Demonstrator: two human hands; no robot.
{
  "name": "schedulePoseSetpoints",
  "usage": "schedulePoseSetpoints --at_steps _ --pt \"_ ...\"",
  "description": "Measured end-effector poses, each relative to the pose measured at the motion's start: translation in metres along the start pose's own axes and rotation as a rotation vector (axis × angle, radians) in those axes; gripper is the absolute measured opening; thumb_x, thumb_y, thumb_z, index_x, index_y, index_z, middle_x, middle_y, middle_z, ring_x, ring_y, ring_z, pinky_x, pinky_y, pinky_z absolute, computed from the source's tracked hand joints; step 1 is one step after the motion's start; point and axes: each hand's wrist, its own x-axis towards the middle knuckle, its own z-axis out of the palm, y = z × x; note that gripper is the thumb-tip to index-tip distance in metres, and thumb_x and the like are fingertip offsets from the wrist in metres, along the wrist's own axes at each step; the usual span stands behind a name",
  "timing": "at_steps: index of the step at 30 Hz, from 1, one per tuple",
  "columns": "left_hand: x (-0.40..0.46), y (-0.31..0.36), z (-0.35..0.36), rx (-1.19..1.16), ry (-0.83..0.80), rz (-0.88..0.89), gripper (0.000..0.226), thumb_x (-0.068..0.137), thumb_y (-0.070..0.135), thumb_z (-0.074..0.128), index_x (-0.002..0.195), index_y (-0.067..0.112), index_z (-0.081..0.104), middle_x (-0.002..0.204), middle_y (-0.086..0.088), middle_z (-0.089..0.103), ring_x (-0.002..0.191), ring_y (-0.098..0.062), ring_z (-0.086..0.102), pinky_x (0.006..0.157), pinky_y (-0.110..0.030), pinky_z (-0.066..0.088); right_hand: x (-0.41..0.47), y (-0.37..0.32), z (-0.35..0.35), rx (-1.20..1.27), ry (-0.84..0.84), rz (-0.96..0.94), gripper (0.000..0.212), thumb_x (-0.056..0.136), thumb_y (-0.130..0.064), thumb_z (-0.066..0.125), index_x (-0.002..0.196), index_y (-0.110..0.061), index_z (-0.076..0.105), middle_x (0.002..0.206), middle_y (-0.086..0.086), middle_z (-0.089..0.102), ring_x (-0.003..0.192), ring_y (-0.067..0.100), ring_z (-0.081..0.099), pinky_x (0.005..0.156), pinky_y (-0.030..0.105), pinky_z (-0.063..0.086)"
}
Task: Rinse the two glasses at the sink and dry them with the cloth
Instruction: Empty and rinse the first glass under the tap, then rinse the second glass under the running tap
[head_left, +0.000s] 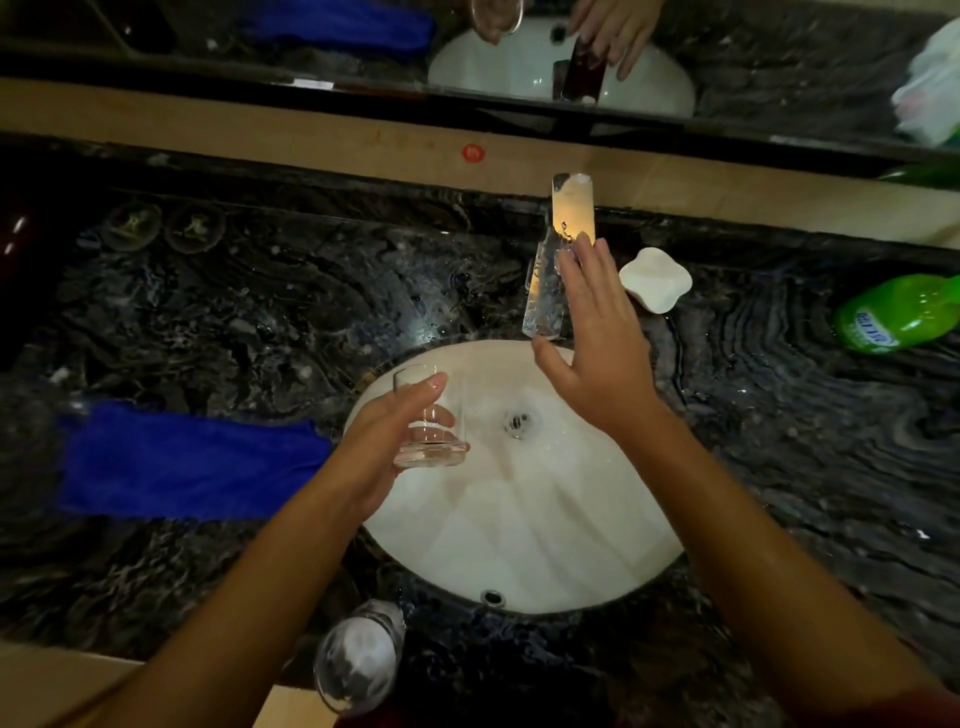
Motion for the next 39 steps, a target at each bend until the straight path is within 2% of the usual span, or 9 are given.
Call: schedulePoseSetpoints --at_steps 6,9,12,16,19,22,27,33,39 --pt "-0.009 -0.003 0.005 -0.017 -0.008 0.067 0.043 0.081 0.04 0.083 0.109 0.012 0.068 0.096 -0.011 0.073 0.11 -0.053 0.067 0.092 -0.056 0.06 0.0 0.001 -0.003 -0.032 -0.018 0.0 0.081 0.096 -0.032 0.06 0.163 -0.006 0.022 0.173 0.013 0.013 0.161 0.032 0.005 0.129 0.047 0.012" --pt "-0.017 -0.006 0.01 -0.052 0.012 0.185 0.055 0.072 0.041 0.085 0.114 0.013 0.064 0.094 -0.005 0.075 0.097 -0.043 0.07 0.088 -0.055 0.061 -0.001 -0.001 -0.006 -0.049 -0.031 -0.005 0.081 0.096 -0.033 0.06 0.163 -0.006 0.022 0.173 0.014 0.013 0.161 0.032 0.006 0.129 0.051 0.014" --pt "-0.028 -0.006 0.013 0.029 0.014 0.292 0.068 0.065 0.043 0.084 0.125 0.02 0.06 0.107 -0.006 0.075 0.104 -0.037 0.072 0.092 -0.053 0.059 -0.001 0.0 -0.008 -0.061 -0.053 -0.012 0.081 0.097 -0.035 0.058 0.163 -0.008 0.02 0.173 0.013 0.012 0.161 0.032 0.005 0.129 0.05 0.014" --pt "-0.053 -0.014 0.027 0.308 0.053 0.447 0.066 0.068 0.035 0.086 0.128 0.026 0.059 0.114 0.003 0.073 0.11 -0.012 0.071 0.087 -0.023 0.056 0.0 0.008 -0.017 -0.066 -0.104 -0.046 0.082 0.095 -0.035 0.062 0.163 -0.013 0.023 0.173 0.009 0.015 0.161 0.03 0.009 0.127 0.053 0.02" --pt "-0.069 -0.033 0.042 0.439 0.015 0.536 0.073 0.067 0.034 0.09 0.131 0.022 0.054 0.116 0.007 0.072 0.114 -0.006 0.067 0.095 -0.021 0.052 0.001 0.016 -0.028 -0.065 -0.171 -0.077 0.083 0.093 -0.035 0.066 0.163 -0.017 0.025 0.173 0.006 0.017 0.16 0.032 0.015 0.125 0.055 0.024" --pt "-0.08 -0.061 0.056 0.48 -0.045 0.532 0.077 0.066 0.041 0.09 0.131 0.025 0.051 0.121 0.005 0.071 0.117 -0.011 0.066 0.099 -0.026 0.052 0.004 0.019 -0.039 -0.048 -0.191 -0.086 0.077 0.094 -0.036 0.062 0.161 -0.018 0.03 0.172 0.007 0.021 0.159 0.033 0.015 0.126 0.053 0.023" --pt "-0.091 -0.114 0.077 0.617 -0.08 0.481 0.08 0.071 0.028 0.095 0.135 0.026 0.047 0.124 0.016 0.067 0.12 -0.007 0.064 0.106 -0.034 0.05 -0.028 0.034 -0.051 0.102 -0.108 0.014 0.064 0.094 -0.028 0.059 0.155 -0.017 0.043 0.166 0.005 0.034 0.155 0.028 0.028 0.123 0.047 0.029" --pt "-0.097 -0.169 0.097 0.745 -0.229 0.452 0.083 0.071 0.031 0.094 0.138 0.028 0.045 0.127 0.015 0.066 0.118 -0.003 0.065 0.1 -0.031 0.053 -0.094 0.078 -0.059 0.128 -0.171 0.175 0.058 0.096 -0.023 0.057 0.153 -0.016 0.047 0.164 0.006 0.039 0.152 0.027 0.034 0.12 0.037 0.027" --pt "-0.102 -0.212 0.099 0.778 -0.34 0.457 0.087 0.074 0.034 0.092 0.141 0.049 0.038 0.153 0.008 0.053 0.144 0.0 0.044 0.116 -0.023 0.038 -0.147 0.102 -0.061 0.109 -0.218 0.34 0.056 0.097 -0.021 0.058 0.152 -0.014 0.048 0.16 0.01 0.045 0.147 0.029 0.039 0.119 0.039 0.03"
